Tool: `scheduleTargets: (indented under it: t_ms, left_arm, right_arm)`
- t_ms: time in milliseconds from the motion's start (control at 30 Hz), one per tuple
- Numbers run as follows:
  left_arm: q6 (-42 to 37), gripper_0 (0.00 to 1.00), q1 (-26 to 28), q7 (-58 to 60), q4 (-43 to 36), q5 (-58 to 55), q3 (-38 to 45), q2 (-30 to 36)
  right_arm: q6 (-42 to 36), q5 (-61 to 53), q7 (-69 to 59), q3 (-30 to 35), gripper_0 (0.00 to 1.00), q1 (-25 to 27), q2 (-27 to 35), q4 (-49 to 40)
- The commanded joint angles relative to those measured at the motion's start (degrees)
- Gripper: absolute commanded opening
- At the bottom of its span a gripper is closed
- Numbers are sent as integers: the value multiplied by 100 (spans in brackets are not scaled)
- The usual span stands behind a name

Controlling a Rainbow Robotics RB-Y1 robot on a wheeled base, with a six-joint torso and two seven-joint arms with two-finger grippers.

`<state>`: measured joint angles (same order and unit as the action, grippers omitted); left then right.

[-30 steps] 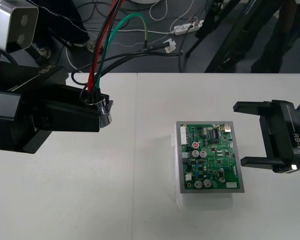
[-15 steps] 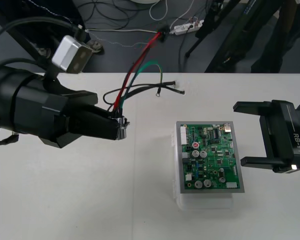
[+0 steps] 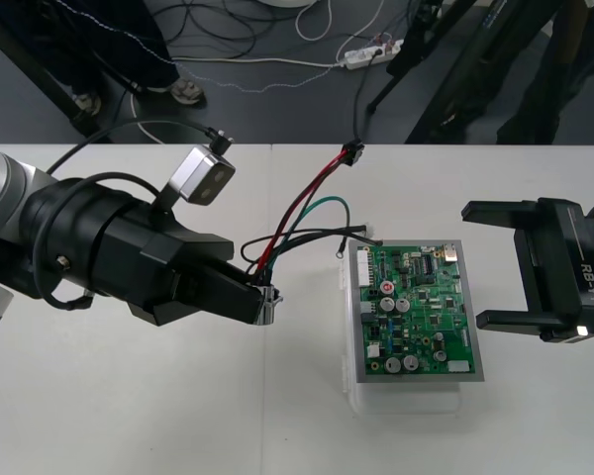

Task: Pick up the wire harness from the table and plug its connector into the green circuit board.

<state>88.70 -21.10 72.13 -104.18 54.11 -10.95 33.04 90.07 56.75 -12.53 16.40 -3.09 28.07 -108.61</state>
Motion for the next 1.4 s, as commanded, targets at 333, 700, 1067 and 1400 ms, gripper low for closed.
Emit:
scheduleTargets:
  t_ms: [333,700,1067,1400]
  left_arm:
    - [130,0,-237,-243,-32,-638,-663,71]
    - [130,0,-237,-243,-164,-1078,-1032,-87]
    - [130,0,-149,-234,-234,-1104,-1076,-69]
    - [130,0,-131,-252,-278,-1245,-1120,-236]
  right_arm:
    - [-7,-58,-197,-93,100,-96,137,-55]
    - [-7,-76,-241,-120,100,19,40,68]
    - [-7,-463,-1314,-269,100,-474,216,86]
    - [-7,-665,-1665,-1034,100,-1300,357,1132]
